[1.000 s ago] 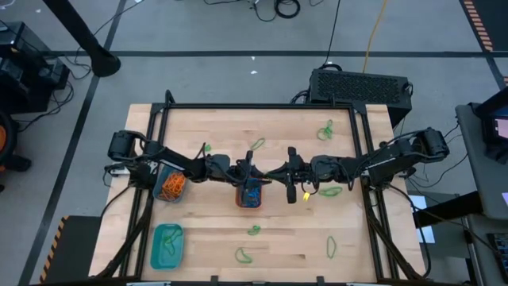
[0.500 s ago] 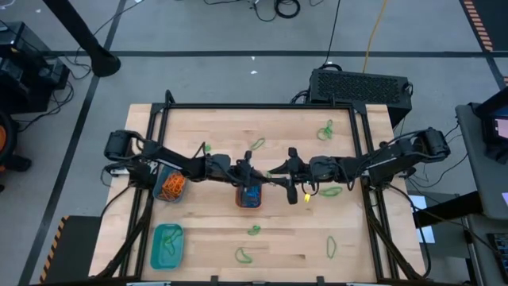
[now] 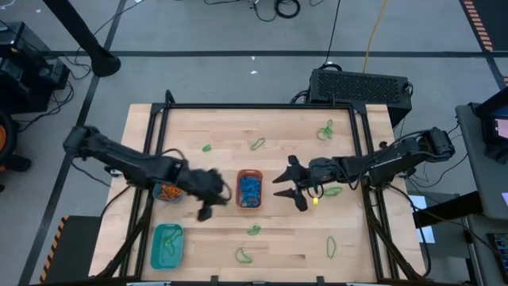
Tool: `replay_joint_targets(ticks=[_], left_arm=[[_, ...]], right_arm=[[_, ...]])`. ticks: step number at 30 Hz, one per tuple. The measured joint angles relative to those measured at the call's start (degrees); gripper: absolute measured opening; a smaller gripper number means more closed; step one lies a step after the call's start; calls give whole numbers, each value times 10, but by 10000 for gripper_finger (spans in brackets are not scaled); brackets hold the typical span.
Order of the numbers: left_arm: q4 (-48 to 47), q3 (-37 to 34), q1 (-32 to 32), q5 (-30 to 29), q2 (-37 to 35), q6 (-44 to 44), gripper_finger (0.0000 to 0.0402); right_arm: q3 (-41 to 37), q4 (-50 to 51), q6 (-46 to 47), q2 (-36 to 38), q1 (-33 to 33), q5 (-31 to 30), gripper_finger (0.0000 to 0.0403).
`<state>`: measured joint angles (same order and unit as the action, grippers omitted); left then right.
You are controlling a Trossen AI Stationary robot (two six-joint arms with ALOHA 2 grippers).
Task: Sort rubber bands into baskets
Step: Put the green rubber band into the green bin
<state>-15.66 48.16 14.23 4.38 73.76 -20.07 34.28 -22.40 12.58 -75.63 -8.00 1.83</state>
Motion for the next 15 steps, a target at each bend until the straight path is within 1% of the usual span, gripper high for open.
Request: replay_joint_targets(ticks=[3,6,9,11,13,15], left_arm=[[-94,3,50,19,-32,-120,1],[-177,3,108,56,-48,-259,1],[-236,3,170,80,-50,-396,1],[-264,3,210,92,-48,-469,1],[-287,3,245,98,-44,-533,1],[-306,3,275,99,-44,-578,1]], right_arm=[[0,29,0,-2,-6,0,205],[0,25,1,-2,-15,0,206],[0,27,0,-2,-21,0,205],[0,25,-2,-2,-23,0,205],[0,22,-9,-2,-22,0,205],[0,21,-19,-2,-22,-1,206]])
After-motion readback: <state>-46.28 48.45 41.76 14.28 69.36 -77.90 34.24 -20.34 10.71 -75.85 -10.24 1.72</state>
